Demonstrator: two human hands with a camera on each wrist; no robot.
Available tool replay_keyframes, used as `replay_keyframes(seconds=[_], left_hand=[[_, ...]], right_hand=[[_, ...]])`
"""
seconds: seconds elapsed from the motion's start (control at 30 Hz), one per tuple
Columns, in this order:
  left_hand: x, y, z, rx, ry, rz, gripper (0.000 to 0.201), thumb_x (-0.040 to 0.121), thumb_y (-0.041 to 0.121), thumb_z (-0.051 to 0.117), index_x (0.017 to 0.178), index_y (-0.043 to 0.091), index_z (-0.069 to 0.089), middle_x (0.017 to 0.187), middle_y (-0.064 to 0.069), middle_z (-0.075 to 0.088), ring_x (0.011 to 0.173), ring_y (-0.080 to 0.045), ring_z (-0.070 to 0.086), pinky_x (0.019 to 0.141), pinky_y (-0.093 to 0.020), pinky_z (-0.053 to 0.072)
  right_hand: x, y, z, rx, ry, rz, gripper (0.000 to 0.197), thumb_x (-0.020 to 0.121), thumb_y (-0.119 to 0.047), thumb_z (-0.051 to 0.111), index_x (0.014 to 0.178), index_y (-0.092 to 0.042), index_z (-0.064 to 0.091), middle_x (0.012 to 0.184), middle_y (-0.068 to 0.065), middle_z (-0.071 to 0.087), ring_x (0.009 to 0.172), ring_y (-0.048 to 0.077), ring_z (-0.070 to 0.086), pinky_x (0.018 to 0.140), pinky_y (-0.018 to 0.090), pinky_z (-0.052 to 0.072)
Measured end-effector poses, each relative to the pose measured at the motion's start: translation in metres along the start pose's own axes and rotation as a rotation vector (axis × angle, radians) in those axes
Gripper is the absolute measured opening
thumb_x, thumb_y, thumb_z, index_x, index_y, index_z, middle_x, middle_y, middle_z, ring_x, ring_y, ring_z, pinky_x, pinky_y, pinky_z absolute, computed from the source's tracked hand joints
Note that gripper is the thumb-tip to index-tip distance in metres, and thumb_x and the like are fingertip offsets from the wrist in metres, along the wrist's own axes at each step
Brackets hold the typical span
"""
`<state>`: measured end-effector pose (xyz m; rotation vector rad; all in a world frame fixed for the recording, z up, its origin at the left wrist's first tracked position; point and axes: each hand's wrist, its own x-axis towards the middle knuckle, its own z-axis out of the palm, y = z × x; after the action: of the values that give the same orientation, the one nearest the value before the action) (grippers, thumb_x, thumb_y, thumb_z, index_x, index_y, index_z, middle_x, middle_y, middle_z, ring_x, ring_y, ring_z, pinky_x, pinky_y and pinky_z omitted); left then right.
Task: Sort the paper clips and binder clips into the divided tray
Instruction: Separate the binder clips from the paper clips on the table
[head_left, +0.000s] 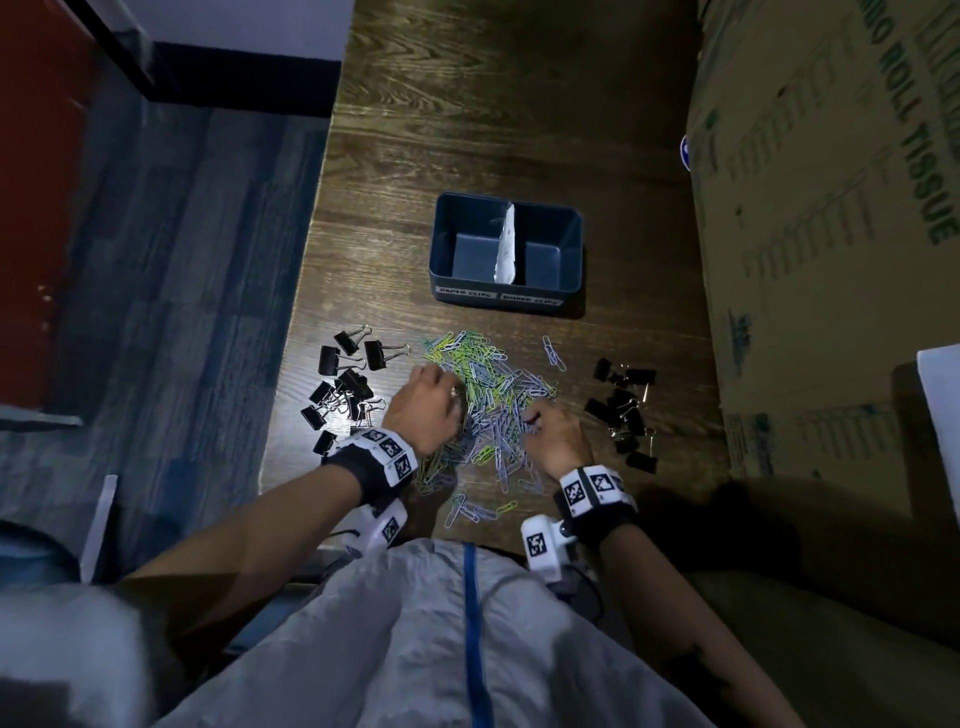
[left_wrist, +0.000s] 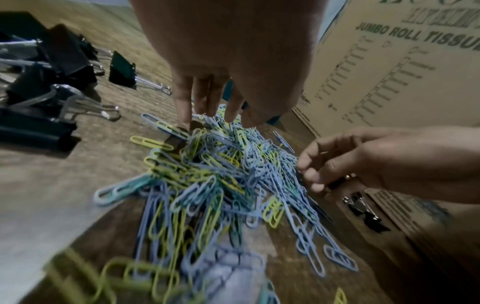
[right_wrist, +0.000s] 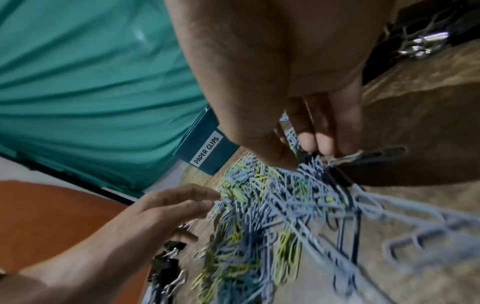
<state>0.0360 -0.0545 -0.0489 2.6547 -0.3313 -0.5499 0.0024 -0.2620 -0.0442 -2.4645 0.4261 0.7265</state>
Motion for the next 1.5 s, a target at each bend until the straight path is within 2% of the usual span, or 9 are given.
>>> replay_keyframes(seconds=[0.17, 0.27, 0.43, 0.67, 0.9, 1.13, 1.3, 1.4, 1.5], left_hand=[[0.034, 0.011, -0.011, -0.002, -0.069, -0.105, 0.075, 0.092, 0.043, 0.053, 0.151, 0.020, 0.015, 0.159, -0.017, 0.005, 0.145, -0.038, 0.009, 0.115, -0.050, 0.019], [0.041, 0.017, -0.001, 0.039, -0.262, -0.220, 0.095, 0.091, 0.056, 0.048, 0.153, 0.019, -0.012, 0.156, -0.020, -0.022, 0.144, -0.038, -0.017, 0.118, -0.053, 0.004], [0.021, 0.029, 0.017, 0.035, -0.355, -0.078, 0.098, 0.091, 0.059, 0.045, 0.150, 0.018, -0.021, 0.151, -0.015, -0.035, 0.141, -0.030, -0.029, 0.119, -0.051, -0.002], [-0.011, 0.014, 0.016, 0.040, -0.270, 0.171, 0.082, 0.096, 0.042, 0.048, 0.154, 0.014, -0.002, 0.161, -0.010, -0.013, 0.147, -0.024, -0.013, 0.117, -0.046, 0.000], [-0.040, -0.003, 0.025, 0.058, -0.270, -0.119, 0.088, 0.096, 0.061, 0.031, 0.151, 0.010, -0.015, 0.153, -0.021, -0.026, 0.142, -0.037, -0.024, 0.116, -0.043, -0.006], [-0.057, 0.005, 0.020, 0.101, -0.261, 0.109, 0.080, 0.100, 0.051, 0.030, 0.151, 0.011, -0.017, 0.156, -0.014, -0.023, 0.145, -0.028, -0.018, 0.117, -0.040, -0.006], [-0.074, -0.018, 0.024, 0.208, -0.125, -0.031, 0.078, 0.096, 0.049, 0.046, 0.149, 0.001, 0.013, 0.153, -0.024, 0.020, 0.137, -0.035, 0.030, 0.113, -0.042, 0.034], [-0.070, -0.015, 0.026, 0.247, -0.156, -0.017, 0.061, 0.095, 0.033, 0.056, 0.139, 0.000, 0.030, 0.137, -0.017, 0.034, 0.115, -0.029, 0.044, 0.090, -0.037, 0.051], [-0.060, -0.008, 0.030, 0.176, -0.167, 0.052, 0.051, 0.089, 0.010, 0.062, 0.134, 0.003, 0.037, 0.135, -0.015, 0.034, 0.113, -0.028, 0.048, 0.084, -0.037, 0.054]], right_hand=[[0.040, -0.014, -0.028, -0.055, 0.122, -0.067, 0.054, 0.085, -0.023, 0.075, 0.133, -0.022, 0.049, 0.139, 0.008, 0.039, 0.131, 0.030, 0.041, 0.107, 0.047, 0.043], [0.056, -0.020, -0.034, -0.097, -0.035, -0.019, 0.087, 0.089, -0.032, 0.072, 0.158, -0.026, 0.020, 0.165, 0.008, 0.011, 0.151, 0.036, 0.012, 0.120, 0.055, 0.023], [0.048, -0.030, -0.016, -0.238, -0.165, -0.143, 0.086, 0.096, -0.034, 0.059, 0.160, -0.033, 0.002, 0.167, -0.003, -0.019, 0.154, 0.026, -0.015, 0.121, 0.055, 0.000], [0.027, -0.024, 0.002, -0.171, -0.194, -0.322, 0.072, 0.096, -0.019, 0.062, 0.158, -0.026, 0.026, 0.168, 0.001, 0.012, 0.155, 0.023, 0.010, 0.124, 0.043, 0.012], [0.006, 0.006, 0.001, 0.024, 0.023, -0.260, 0.065, 0.091, -0.031, 0.070, 0.150, -0.031, 0.042, 0.160, 0.005, 0.036, 0.147, 0.029, 0.031, 0.119, 0.045, 0.029], [-0.019, 0.027, 0.000, -0.130, 0.043, -0.355, 0.060, 0.085, -0.016, 0.076, 0.141, -0.019, 0.054, 0.139, 0.008, 0.056, 0.129, 0.028, 0.049, 0.109, 0.040, 0.040], [-0.030, 0.039, 0.005, -0.218, 0.062, -0.148, 0.014, 0.086, -0.023, 0.067, 0.095, -0.026, 0.057, 0.102, 0.002, 0.066, 0.095, 0.030, 0.064, 0.079, 0.040, 0.052], [-0.034, 0.040, 0.016, -0.329, -0.016, -0.037, 0.020, 0.094, -0.027, 0.060, 0.114, -0.022, 0.056, 0.115, 0.012, 0.065, 0.105, 0.035, 0.064, 0.087, 0.044, 0.053], [-0.033, 0.034, 0.024, -0.379, -0.062, -0.098, 0.043, 0.089, -0.005, 0.061, 0.129, -0.017, 0.050, 0.128, 0.014, 0.056, 0.111, 0.038, 0.061, 0.087, 0.045, 0.053]])
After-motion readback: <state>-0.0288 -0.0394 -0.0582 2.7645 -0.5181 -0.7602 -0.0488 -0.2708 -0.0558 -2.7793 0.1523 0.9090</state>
